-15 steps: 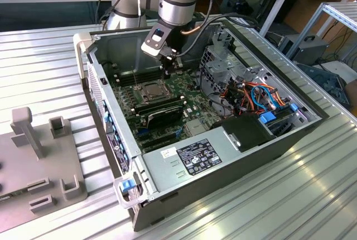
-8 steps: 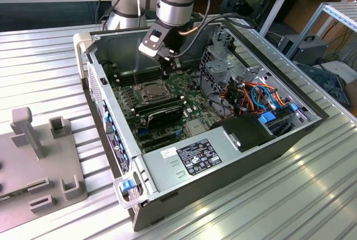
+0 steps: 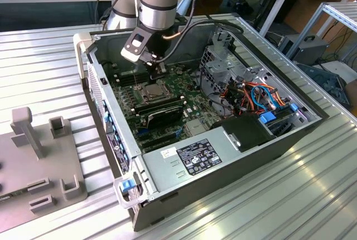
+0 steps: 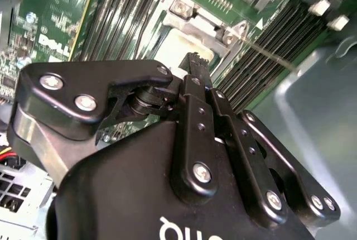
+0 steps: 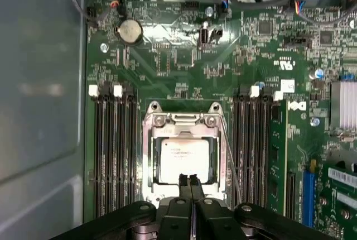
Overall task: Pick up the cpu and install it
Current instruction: 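Close the cpu cover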
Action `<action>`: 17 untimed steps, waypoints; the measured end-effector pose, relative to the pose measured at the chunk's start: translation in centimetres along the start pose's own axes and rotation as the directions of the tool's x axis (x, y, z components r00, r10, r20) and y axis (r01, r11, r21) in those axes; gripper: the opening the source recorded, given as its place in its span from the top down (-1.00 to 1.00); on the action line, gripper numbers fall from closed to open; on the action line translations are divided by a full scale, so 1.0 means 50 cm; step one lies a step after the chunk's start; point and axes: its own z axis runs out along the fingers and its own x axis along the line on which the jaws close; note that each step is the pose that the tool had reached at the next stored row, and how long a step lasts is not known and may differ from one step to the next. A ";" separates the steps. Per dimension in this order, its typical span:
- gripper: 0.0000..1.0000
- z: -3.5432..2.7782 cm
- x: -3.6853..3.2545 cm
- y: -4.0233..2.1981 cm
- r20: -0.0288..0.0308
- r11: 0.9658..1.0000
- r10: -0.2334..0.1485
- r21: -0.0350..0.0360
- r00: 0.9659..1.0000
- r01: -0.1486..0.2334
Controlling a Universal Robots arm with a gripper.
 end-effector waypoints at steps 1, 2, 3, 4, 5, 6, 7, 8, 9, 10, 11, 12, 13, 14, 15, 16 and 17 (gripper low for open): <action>0.79 0.001 0.000 -0.002 0.000 1.000 0.000 0.000 1.000 0.000; 0.79 0.003 0.000 -0.004 0.001 1.000 0.000 0.000 1.000 0.000; 0.79 0.004 0.000 -0.007 0.002 1.000 0.000 0.001 1.000 0.000; 0.79 0.007 0.000 -0.010 0.003 1.000 0.000 0.002 1.000 0.000; 0.79 0.009 0.000 -0.013 0.004 1.000 0.000 0.002 1.000 0.000; 0.79 0.011 0.000 -0.016 0.005 1.000 0.000 0.003 1.000 0.000; 0.79 0.013 0.001 -0.018 0.005 1.000 0.000 0.004 1.000 0.000; 0.79 0.016 0.001 -0.020 0.006 1.000 0.000 0.006 1.000 0.000; 0.79 0.019 0.001 -0.020 0.007 1.000 -0.001 0.007 1.000 0.000; 0.79 0.023 0.001 -0.021 0.007 1.000 -0.001 0.010 1.000 0.001; 0.79 0.029 0.001 -0.022 0.008 1.000 -0.001 0.016 1.000 0.001; 0.79 0.033 0.001 -0.022 0.008 1.000 -0.001 0.019 1.000 0.001; 0.79 0.035 0.001 -0.022 0.008 1.000 -0.001 0.021 1.000 0.001; 0.79 0.039 0.001 -0.023 0.008 1.000 -0.001 0.024 1.000 0.001; 0.79 0.040 0.001 -0.023 0.008 1.000 -0.001 0.025 1.000 0.001; 0.79 0.040 0.001 -0.023 0.008 1.000 -0.001 0.025 1.000 0.001; 0.79 0.040 0.001 -0.023 0.008 1.000 -0.001 0.025 1.000 0.001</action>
